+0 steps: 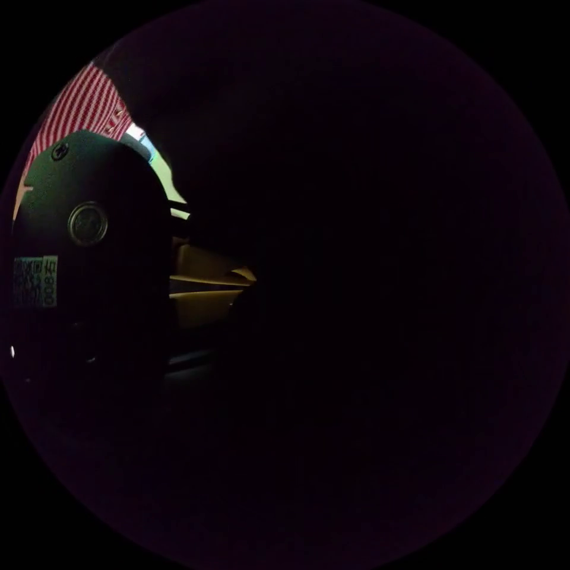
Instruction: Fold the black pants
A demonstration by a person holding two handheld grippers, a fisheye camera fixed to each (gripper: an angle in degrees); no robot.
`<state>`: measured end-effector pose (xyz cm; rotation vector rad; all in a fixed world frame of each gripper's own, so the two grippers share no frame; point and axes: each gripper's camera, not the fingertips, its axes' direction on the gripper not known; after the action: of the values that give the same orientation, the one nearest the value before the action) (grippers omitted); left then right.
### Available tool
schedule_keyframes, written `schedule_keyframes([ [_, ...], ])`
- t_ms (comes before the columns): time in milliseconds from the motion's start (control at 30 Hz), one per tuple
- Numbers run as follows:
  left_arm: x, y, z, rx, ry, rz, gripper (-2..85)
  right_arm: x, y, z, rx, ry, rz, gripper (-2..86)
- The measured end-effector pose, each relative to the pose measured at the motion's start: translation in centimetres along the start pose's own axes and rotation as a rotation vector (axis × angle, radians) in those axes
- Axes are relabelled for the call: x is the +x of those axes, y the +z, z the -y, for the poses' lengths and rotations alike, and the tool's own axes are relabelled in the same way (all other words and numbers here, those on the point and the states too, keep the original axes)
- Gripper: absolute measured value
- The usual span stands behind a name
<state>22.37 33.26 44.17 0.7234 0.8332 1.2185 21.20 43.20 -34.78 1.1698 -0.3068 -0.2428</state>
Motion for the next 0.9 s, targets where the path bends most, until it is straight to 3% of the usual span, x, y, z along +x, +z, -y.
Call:
schedule_keyframes([
  [200,-5.2,-12.2,3.2,0.163,-0.148,0.163,2.5,-1.9,7.4,10.7,-0.047,-0.097,0.249,-0.6],
  [267,-6.8,-18.2,3.4,0.216,-0.208,0.301,2.6,-3.7,12.2,15.1,-0.111,-0.135,0.353,-0.5],
  [333,-7.9,-23.2,2.8,0.258,-0.282,0.416,2.7,-7.9,21.1,20.0,-0.234,-0.184,0.483,-0.4],
  [467,-9.2,-33.9,-1.3,0.265,-0.538,0.727,2.7,-15.2,39.1,20.8,-0.535,-0.151,0.607,-0.3],
  [567,-10.2,-39.5,-6.6,0.157,-0.846,0.95,2.7,-18.6,55.3,12.5,-0.879,-0.012,0.631,-0.1],
  [633,-11.1,-42.2,-10.8,0.114,-1.101,0.986,2.7,-19.7,64.9,-0.4,-1.189,0.149,0.647,-0.1],
  [733,-11.1,-45.7,-15.8,0.107,-1.456,0.994,2.8,-19.9,67.8,-14.4,-1.377,0.27,0.565,0.0],
  [900,-11.5,-49.3,-13.9,0.044,-1.507,1.006,2.9,-21.0,62.2,-21.5,-1.369,0.239,0.472,0.0],
])
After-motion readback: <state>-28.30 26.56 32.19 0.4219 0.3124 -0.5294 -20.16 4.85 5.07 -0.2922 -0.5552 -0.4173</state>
